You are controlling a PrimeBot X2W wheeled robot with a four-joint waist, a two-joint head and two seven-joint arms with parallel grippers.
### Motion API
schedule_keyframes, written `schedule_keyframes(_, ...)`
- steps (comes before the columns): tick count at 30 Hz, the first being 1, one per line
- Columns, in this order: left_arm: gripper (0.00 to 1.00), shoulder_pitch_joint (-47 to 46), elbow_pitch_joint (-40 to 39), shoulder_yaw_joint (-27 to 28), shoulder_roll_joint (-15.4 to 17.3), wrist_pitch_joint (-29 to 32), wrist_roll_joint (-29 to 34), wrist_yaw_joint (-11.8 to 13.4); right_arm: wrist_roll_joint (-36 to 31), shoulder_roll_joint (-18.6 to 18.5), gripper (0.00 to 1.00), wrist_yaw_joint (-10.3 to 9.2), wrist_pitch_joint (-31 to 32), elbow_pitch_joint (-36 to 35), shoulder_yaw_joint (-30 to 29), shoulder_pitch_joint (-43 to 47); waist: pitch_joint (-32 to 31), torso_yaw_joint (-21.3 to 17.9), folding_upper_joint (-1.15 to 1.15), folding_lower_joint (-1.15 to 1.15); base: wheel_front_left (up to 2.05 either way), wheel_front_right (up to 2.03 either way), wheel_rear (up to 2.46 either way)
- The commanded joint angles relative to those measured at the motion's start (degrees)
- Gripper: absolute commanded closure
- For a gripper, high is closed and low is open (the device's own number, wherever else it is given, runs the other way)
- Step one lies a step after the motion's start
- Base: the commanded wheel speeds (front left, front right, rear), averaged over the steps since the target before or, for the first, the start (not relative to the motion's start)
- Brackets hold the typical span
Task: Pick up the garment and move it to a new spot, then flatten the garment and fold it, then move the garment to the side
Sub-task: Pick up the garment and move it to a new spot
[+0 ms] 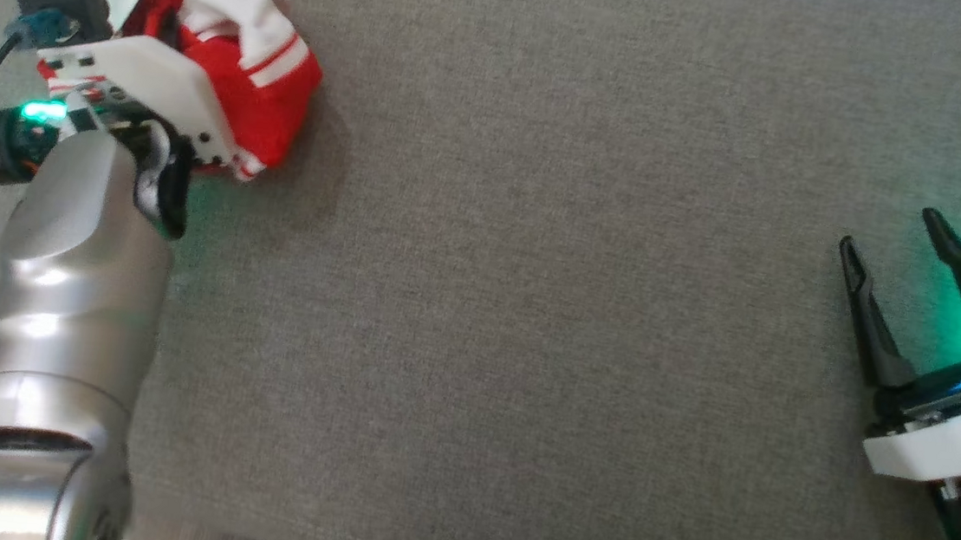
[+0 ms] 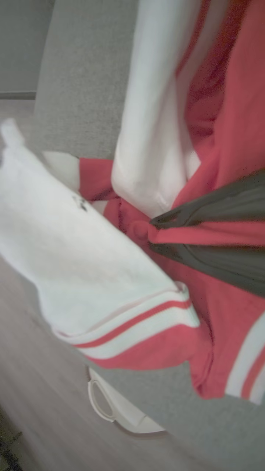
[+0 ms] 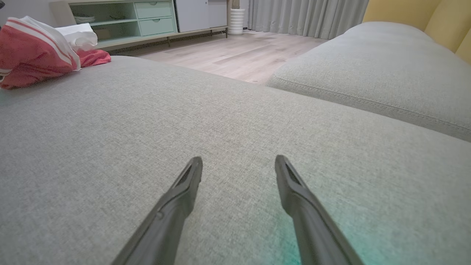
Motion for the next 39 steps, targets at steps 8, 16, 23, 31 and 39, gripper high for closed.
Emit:
schedule_keyframes(8, 1.00, -6.2, -2.3, -3.6, 8.3, -8.4, 4.5, -3.3, 0.7, 6.3, 0.00, 0.37, -0.1, 2.9, 3.7, 0.8, -12.6, -5.6, 0.00, -0.01, 0.00, 0.00, 0.00)
schedule_keyframes(16, 1.00, -7.5, -8.5, -9.4, 8.4, -8.0, 5.5, -6.9, 1.6, 14.3, 0.00, 0.37, -0.1, 5.7, 5.5, 3.5, -25.0, -14.5, 0.00, -0.01, 0.00, 0.00, 0.00)
schedule_keyframes(23, 1.00, -3.0, -17.2, -15.4, 7.2, -5.5, 3.3, -7.4, 0.6, 17.3, 0.00, 0.37, -0.1, 5.7, 5.6, 5.4, -28.1, -21.7, 0.00, -0.01, 0.00, 0.00, 0.00)
schedule_keyframes(31, 1.00, 9.4, -31.3, -27.4, 5.9, -0.2, -2.1, -7.4, 0.4, 19.3, 0.00, 0.37, -0.1, 3.8, 4.4, 5.4, -23.9, -30.0, 0.00, -0.01, 0.00, 0.00, 0.00)
schedule_keyframes(39, 1.00, 20.2, -29.6, -38.7, 2.7, -7.8, 0.0, -6.9, 1.1, 20.7, 0.00, 0.37, -0.1, 3.2, 3.9, 3.6, -17.8, -35.3, 0.00, -0.01, 0.00, 0.00, 0.00)
